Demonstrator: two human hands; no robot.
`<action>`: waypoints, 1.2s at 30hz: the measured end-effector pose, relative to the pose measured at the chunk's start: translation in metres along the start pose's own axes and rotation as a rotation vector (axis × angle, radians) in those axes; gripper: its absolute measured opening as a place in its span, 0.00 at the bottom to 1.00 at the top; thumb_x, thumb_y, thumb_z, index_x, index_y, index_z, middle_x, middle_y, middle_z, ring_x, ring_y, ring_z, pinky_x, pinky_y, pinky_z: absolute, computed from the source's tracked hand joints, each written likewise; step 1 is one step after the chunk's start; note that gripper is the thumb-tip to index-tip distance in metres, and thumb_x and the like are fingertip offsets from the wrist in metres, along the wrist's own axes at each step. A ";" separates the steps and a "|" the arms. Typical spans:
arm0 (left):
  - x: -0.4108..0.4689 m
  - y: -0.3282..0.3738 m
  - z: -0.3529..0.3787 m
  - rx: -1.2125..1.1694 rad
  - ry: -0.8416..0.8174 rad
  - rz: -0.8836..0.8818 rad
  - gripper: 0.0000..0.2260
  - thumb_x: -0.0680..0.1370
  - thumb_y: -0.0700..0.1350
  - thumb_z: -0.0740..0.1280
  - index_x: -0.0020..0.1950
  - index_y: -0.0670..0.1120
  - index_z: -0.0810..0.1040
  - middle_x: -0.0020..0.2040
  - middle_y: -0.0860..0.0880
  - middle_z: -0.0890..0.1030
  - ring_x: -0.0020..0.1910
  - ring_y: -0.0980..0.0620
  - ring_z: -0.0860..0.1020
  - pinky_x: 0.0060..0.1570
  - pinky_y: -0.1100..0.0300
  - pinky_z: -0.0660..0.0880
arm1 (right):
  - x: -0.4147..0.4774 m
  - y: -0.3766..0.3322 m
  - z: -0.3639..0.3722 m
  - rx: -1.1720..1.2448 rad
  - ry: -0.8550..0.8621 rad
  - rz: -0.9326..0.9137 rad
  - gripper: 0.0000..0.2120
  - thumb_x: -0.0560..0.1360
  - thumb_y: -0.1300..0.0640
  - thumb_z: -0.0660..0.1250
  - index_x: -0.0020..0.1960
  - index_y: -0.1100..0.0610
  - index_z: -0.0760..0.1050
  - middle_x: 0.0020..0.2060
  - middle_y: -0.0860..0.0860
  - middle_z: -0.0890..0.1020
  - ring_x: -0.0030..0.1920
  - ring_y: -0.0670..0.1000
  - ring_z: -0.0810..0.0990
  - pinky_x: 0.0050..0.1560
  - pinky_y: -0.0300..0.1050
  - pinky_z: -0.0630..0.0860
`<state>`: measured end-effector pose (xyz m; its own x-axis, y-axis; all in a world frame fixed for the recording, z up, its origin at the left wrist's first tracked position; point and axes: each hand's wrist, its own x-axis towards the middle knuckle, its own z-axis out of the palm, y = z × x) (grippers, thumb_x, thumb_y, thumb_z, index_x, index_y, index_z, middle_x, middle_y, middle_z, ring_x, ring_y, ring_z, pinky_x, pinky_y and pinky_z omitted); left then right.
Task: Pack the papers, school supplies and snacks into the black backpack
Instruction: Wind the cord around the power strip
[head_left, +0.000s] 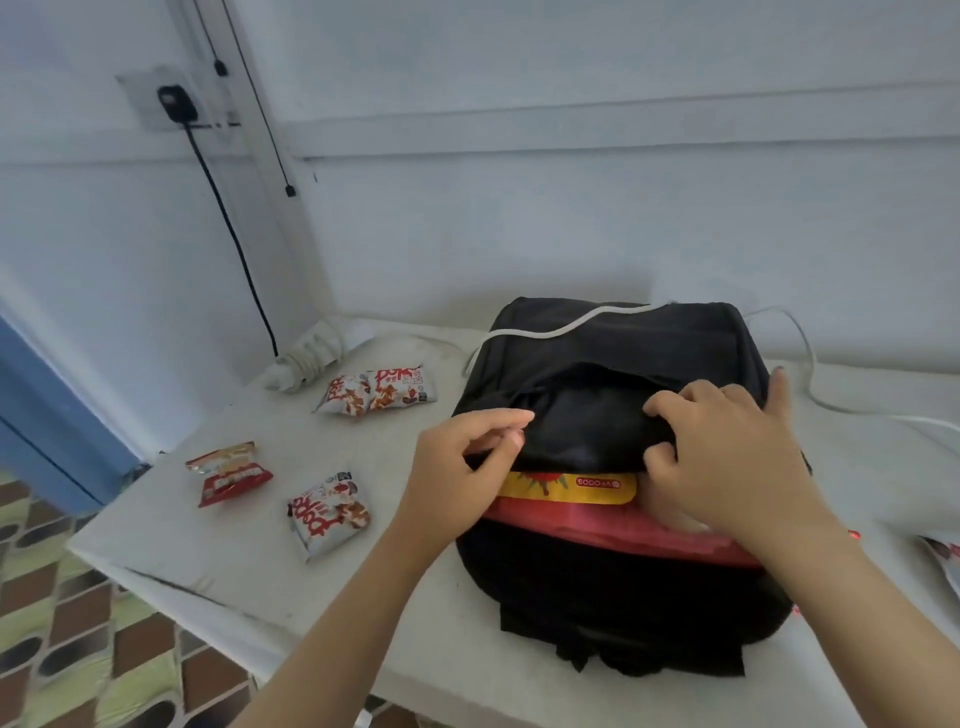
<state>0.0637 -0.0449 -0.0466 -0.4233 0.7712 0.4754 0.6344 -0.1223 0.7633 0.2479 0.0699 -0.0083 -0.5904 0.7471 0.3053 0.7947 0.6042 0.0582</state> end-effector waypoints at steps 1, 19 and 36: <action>0.001 0.000 -0.008 -0.032 0.012 -0.023 0.12 0.76 0.38 0.67 0.53 0.54 0.80 0.46 0.61 0.82 0.48 0.64 0.79 0.46 0.71 0.74 | 0.007 -0.004 -0.008 -0.012 -0.049 0.013 0.11 0.71 0.53 0.61 0.51 0.51 0.78 0.43 0.50 0.79 0.46 0.54 0.76 0.69 0.62 0.54; 0.104 -0.213 -0.199 0.712 0.005 -0.428 0.33 0.74 0.52 0.68 0.74 0.45 0.58 0.73 0.38 0.60 0.71 0.39 0.57 0.68 0.47 0.58 | 0.234 -0.225 0.047 0.020 -0.175 -0.293 0.14 0.77 0.55 0.58 0.61 0.56 0.73 0.54 0.54 0.78 0.54 0.55 0.76 0.47 0.44 0.67; 0.135 -0.292 -0.191 0.394 -0.009 -0.370 0.47 0.67 0.57 0.73 0.76 0.48 0.48 0.63 0.45 0.71 0.63 0.46 0.70 0.61 0.50 0.70 | 0.273 -0.264 0.158 0.183 -0.238 -0.086 0.18 0.78 0.58 0.55 0.67 0.57 0.65 0.58 0.55 0.76 0.57 0.56 0.74 0.57 0.48 0.68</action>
<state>-0.3022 -0.0245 -0.1218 -0.6602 0.7238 0.2006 0.6392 0.4013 0.6560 -0.1457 0.1579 -0.0903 -0.6879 0.7220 0.0747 0.7146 0.6917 -0.1047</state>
